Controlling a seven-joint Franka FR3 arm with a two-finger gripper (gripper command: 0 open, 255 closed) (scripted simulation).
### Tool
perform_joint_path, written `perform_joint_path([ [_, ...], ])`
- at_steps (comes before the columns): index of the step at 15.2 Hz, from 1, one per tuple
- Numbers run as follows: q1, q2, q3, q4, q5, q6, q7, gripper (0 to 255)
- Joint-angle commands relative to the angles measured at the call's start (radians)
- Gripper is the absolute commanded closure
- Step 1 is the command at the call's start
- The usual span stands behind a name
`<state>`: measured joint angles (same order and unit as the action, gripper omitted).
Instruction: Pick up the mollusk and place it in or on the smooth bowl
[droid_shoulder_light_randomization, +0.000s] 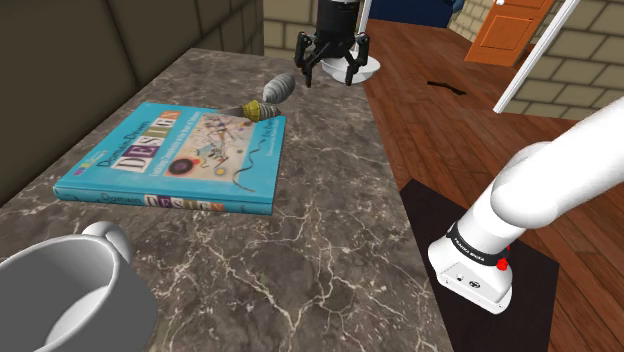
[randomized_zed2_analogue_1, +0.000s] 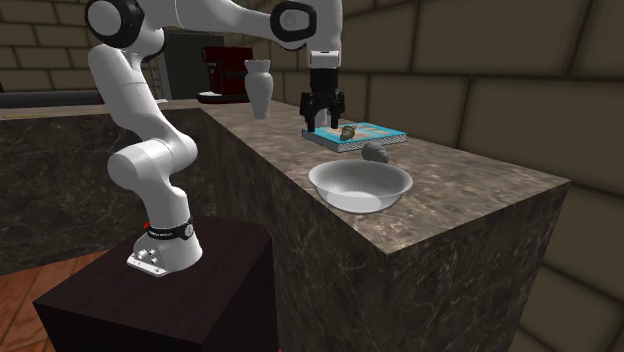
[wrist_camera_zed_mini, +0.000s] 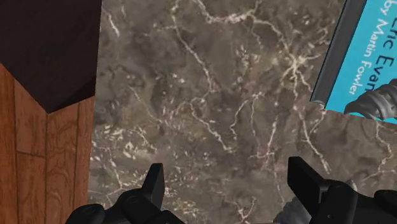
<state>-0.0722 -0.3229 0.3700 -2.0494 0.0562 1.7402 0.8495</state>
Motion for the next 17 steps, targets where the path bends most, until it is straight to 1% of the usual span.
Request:
perform_joint_path([
  [1, -0.015, 0.094, 0.046, 0.086, -0.044, 0.002, 0.117, 0],
  [3, -0.023, 0.187, 0.082, 0.172, -0.097, -0.005, 0.227, 0],
  [5, -0.019, 0.286, 0.11, 0.267, -0.159, -0.022, 0.337, 0],
  [7, -0.004, 0.39, 0.126, 0.373, -0.225, -0.052, 0.442, 0],
  [9, 0.023, 0.498, 0.132, 0.491, -0.293, -0.093, 0.538, 0],
  [10, 0.031, 0.517, 0.129, 0.513, -0.304, -0.101, 0.553, 0],
  [17, 0.017, 0.505, 0.119, 0.4, -0.302, 0.004, 0.555, 0],
])
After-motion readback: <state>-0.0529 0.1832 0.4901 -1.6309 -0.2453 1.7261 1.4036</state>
